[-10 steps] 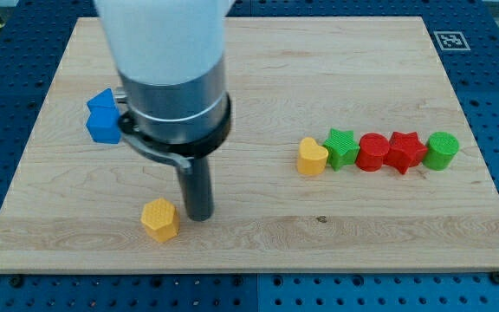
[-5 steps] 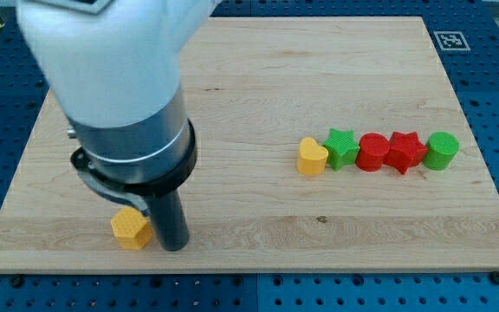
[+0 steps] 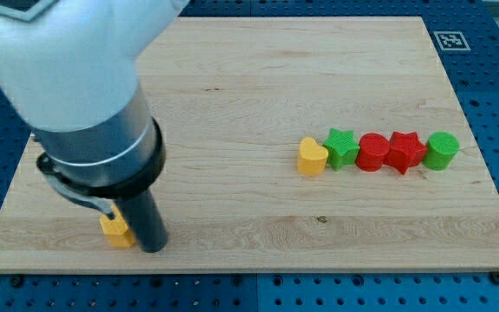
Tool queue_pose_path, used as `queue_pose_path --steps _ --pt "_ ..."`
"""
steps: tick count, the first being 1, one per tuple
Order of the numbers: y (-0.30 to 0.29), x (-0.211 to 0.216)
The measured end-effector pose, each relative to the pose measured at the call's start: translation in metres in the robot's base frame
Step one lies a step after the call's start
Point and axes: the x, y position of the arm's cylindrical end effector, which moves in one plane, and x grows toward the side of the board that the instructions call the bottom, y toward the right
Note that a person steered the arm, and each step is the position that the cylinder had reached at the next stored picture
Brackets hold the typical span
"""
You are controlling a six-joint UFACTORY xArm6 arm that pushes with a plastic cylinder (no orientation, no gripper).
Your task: Push the yellow hexagon to the bottom left of the board
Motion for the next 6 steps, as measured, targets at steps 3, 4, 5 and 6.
queue_pose_path --steps 3,4,5,6 --pt "-0.003 -0.022" --pt "-0.018 -0.02" --pt "-0.021 -0.02" --pt "-0.036 -0.019"
